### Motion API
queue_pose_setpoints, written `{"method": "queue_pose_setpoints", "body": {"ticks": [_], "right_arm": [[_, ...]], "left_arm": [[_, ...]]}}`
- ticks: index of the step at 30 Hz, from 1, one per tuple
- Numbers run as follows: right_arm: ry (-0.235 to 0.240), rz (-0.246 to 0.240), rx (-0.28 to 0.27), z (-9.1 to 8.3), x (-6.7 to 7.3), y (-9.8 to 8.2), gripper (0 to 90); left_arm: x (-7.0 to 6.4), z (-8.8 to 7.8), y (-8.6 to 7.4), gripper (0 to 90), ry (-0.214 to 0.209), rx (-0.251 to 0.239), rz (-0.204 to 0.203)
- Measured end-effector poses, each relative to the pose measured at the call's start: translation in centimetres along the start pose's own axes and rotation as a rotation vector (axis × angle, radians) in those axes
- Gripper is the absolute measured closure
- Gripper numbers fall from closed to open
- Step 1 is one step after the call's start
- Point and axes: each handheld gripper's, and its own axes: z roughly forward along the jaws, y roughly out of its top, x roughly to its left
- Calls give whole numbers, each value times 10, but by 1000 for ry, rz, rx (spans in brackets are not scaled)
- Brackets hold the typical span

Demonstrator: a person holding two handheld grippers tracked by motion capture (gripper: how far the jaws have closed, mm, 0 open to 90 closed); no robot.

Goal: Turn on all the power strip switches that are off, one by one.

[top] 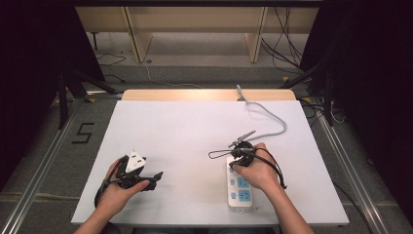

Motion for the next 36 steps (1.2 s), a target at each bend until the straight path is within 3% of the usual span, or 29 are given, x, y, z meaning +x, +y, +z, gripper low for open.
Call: {"method": "queue_pose_setpoints", "body": {"ticks": [20, 36], "right_arm": [[6, 6, 12, -12, 1, -2, 900], [30, -11, 55, -16, 3, -6, 900]], "left_arm": [[0, 0, 0, 202, -2, 4, 2], [1, 0, 0, 202, -1, 5, 2]]}}
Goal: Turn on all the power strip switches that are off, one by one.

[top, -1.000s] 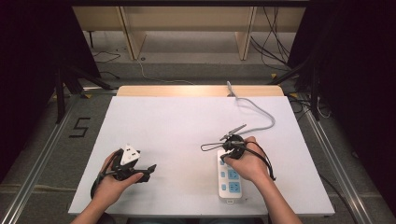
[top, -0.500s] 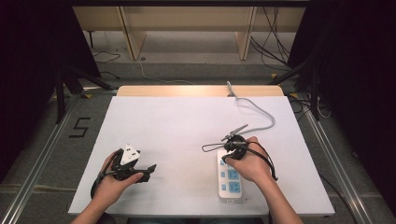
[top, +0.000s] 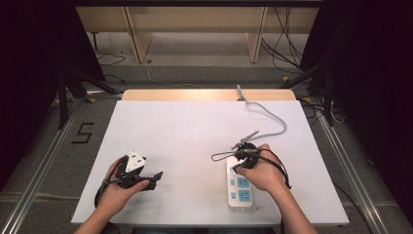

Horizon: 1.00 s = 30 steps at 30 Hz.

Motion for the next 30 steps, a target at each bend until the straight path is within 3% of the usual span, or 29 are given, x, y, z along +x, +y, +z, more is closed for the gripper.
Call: {"method": "queue_pose_setpoints", "body": {"ticks": [30], "right_arm": [[68, -27, 66, -2, 19, -15, 900]], "left_arm": [[0, -1, 0, 203, 2, -5, -3]]}}
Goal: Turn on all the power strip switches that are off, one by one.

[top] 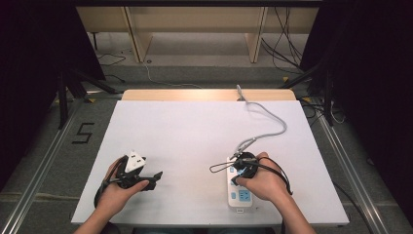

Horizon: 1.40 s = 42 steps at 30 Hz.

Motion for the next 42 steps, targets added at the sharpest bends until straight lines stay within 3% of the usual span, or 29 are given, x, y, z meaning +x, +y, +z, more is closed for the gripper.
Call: {"method": "queue_pose_setpoints", "body": {"ticks": [42], "right_arm": [[20, -33, 55, 1, 18, -8, 900]], "left_arm": [[0, 0, 0, 203, -1, 2, 3]]}}
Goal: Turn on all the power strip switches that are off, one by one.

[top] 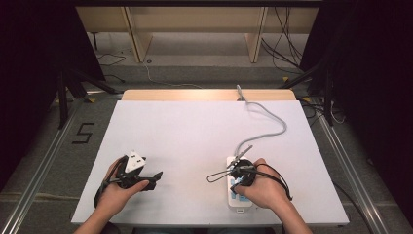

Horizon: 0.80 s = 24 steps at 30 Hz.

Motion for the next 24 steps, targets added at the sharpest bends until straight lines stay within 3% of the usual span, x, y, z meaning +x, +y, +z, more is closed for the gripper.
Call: {"method": "queue_pose_setpoints", "body": {"ticks": [24], "right_arm": [[-5, -13, 25, 6, 4, 2, 900]], "left_arm": [[0, 0, 0, 203, 3, -5, -4]]}}
